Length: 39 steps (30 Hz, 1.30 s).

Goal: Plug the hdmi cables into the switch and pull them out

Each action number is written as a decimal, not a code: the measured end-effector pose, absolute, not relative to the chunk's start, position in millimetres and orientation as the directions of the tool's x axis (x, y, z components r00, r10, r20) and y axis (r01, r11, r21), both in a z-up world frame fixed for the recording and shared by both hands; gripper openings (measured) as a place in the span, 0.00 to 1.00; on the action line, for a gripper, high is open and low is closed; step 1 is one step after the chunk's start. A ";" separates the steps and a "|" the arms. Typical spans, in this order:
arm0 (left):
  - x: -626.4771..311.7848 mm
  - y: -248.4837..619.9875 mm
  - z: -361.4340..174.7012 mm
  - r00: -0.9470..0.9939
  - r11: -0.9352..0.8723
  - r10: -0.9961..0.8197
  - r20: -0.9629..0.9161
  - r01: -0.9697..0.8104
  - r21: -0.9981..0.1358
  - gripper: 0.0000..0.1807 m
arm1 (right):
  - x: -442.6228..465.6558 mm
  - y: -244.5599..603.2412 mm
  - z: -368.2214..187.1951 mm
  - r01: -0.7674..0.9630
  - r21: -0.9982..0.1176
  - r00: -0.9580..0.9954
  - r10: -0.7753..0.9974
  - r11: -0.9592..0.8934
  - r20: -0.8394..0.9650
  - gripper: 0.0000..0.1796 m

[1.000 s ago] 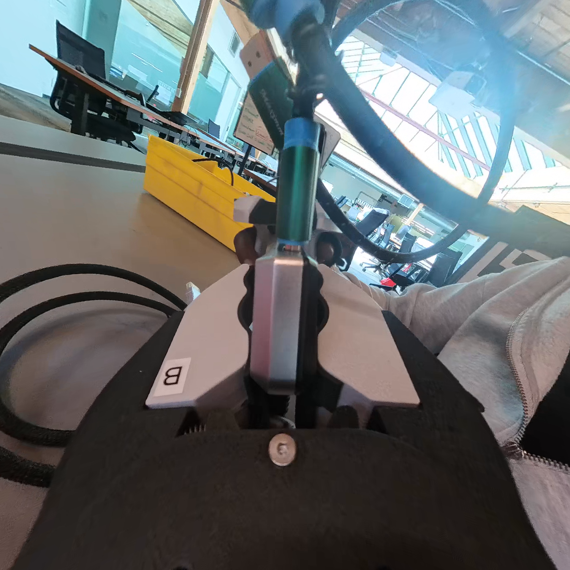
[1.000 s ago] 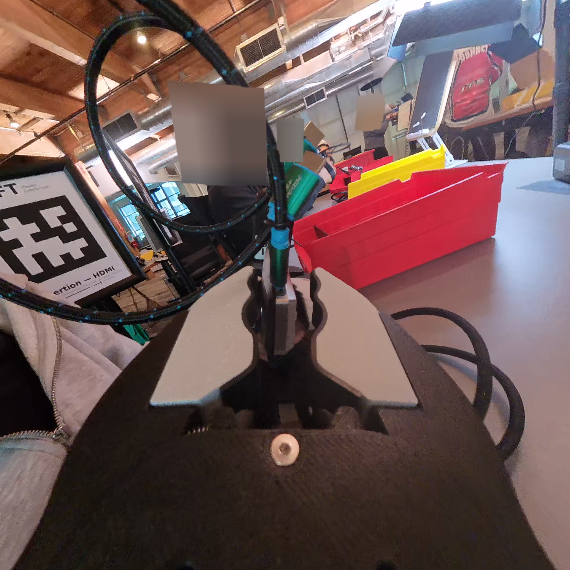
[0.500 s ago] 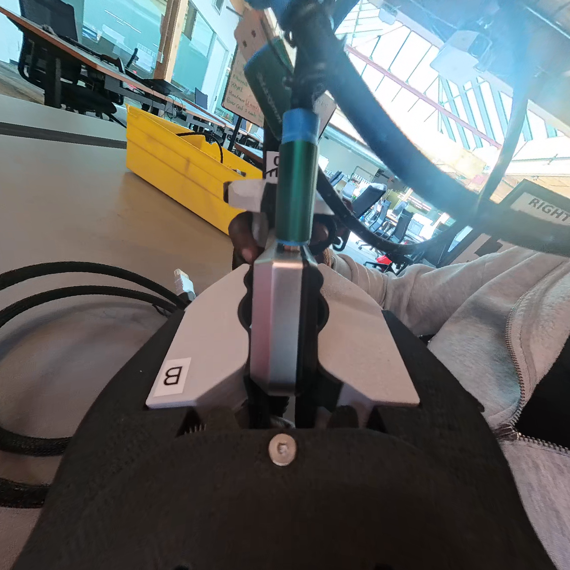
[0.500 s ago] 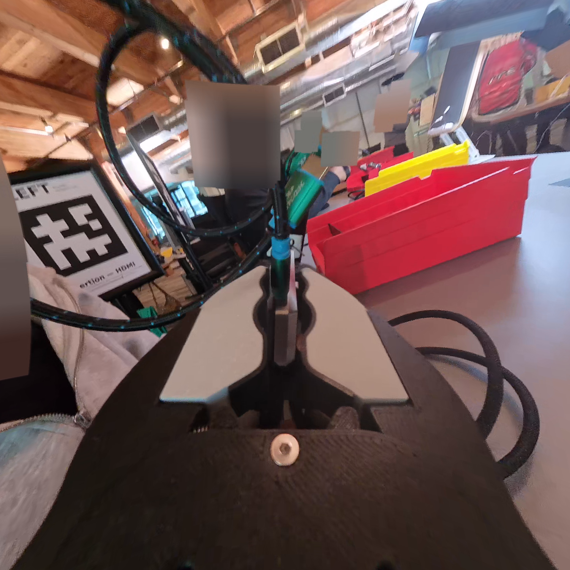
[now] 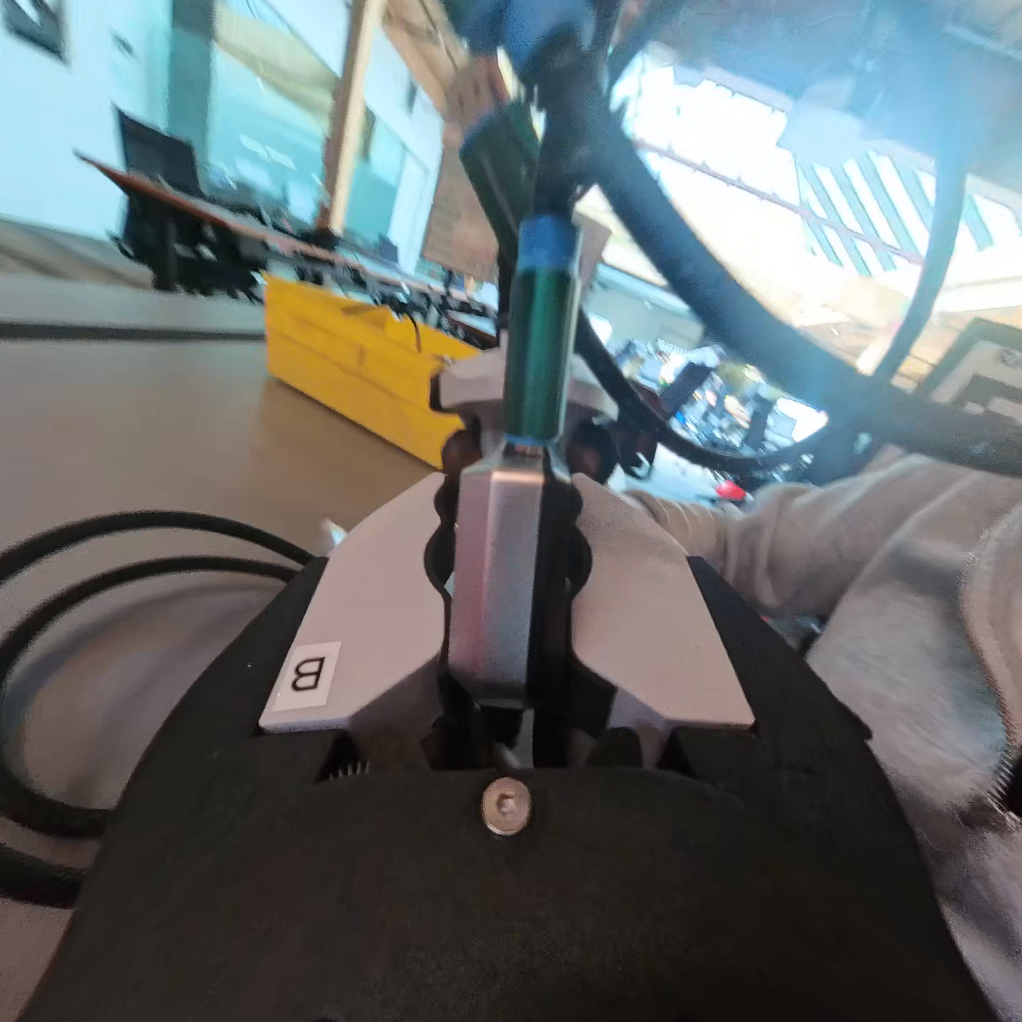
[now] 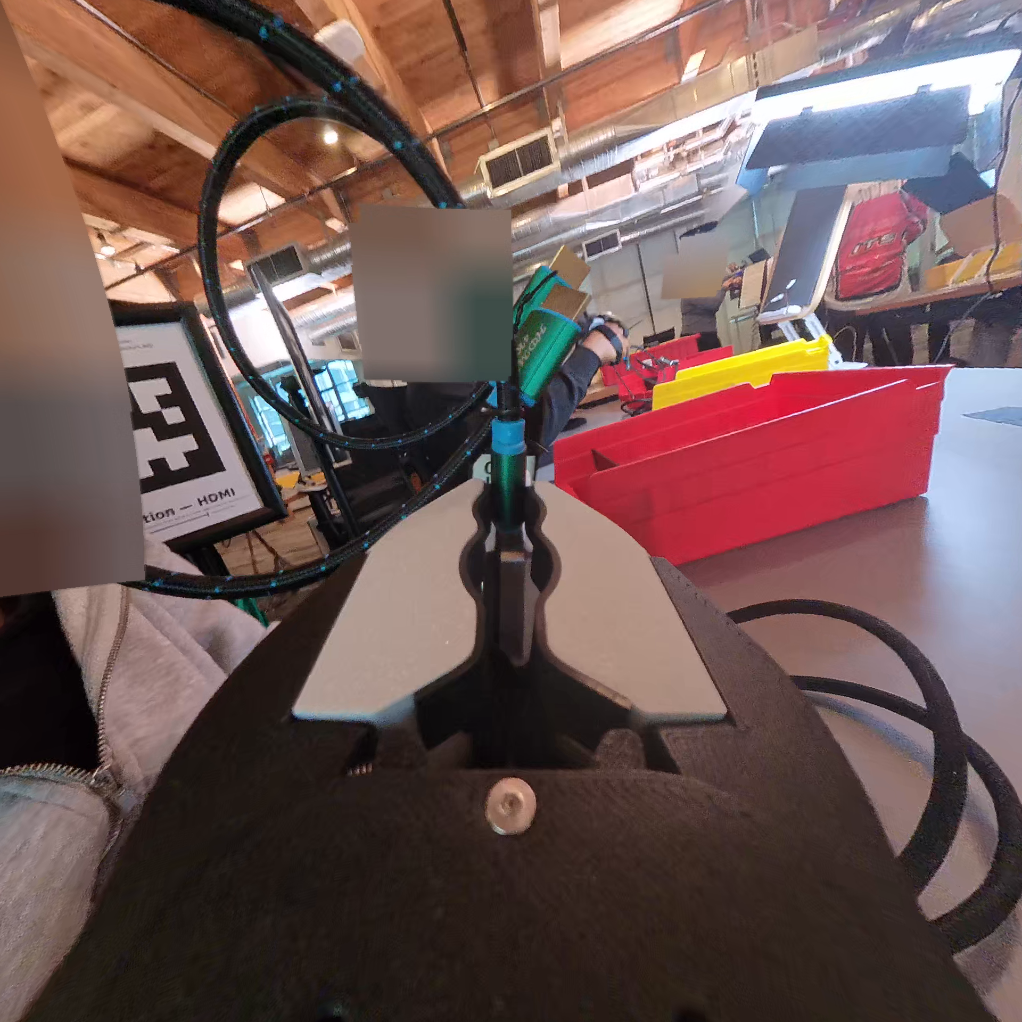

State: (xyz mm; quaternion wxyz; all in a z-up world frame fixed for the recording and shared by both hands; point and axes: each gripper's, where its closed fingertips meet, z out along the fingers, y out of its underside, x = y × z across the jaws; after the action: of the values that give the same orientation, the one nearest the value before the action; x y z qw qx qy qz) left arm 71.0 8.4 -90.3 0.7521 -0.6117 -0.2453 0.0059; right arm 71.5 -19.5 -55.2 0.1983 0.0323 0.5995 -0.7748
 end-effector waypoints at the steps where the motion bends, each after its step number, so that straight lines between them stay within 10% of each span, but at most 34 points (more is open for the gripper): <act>1: 66.7 1.9 -84.1 0.873 0.294 0.352 0.337 0.238 -0.926 0.22 | 71.7 -20.6 -55.3 0.349 -0.911 -0.921 -0.261 -0.219 -0.290 0.06; 4: 54.2 -22.8 -64.9 0.810 0.380 0.543 0.223 -0.001 -0.925 0.32 | 69.1 -22.3 -55.8 0.331 -0.907 -0.935 -0.218 -0.260 -0.279 0.06; 6: 55.4 -27.9 -63.5 0.775 0.292 0.624 0.103 -0.109 -0.950 0.18 | 67.7 -22.2 -56.4 0.316 -0.908 -0.942 -0.202 -0.273 -0.268 0.07; 11: 65.7 -18.2 -72.5 0.880 0.361 0.360 0.310 0.175 -0.916 0.11 | 69.4 -21.1 -58.7 0.311 -0.918 -0.939 -0.228 -0.247 -0.257 0.06; 16: 72.4 -5.9 -73.1 0.894 0.346 0.331 0.301 0.182 -0.920 0.45 | 79.0 -13.1 -42.5 0.367 -0.865 -0.907 -0.337 -0.342 -0.252 0.06; 24: 45.6 -41.7 -61.2 0.570 0.240 0.819 0.070 -0.229 -0.943 0.54 | 35.9 -1.9 -24.9 0.420 -0.673 -0.894 -0.150 -0.609 -0.422 0.05; 32: 26.4 -11.8 -96.2 0.384 -0.228 0.890 -0.247 -0.094 -0.969 0.37 | 46.2 -3.1 -13.7 0.208 -0.728 -0.950 0.042 -0.653 -0.310 0.06; 39: 21.6 -21.6 -81.5 0.316 -0.219 0.917 -0.245 -0.115 -0.969 0.29 | 58.0 -4.4 -13.8 0.024 -0.783 -0.969 0.178 -0.622 -0.171 0.06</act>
State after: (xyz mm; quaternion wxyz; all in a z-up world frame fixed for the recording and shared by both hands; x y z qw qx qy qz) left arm 21.6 -21.6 -81.5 0.5321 -0.6121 -0.3272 0.4849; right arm 58.0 -4.4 -13.8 -0.0432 0.1168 0.4325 -0.8930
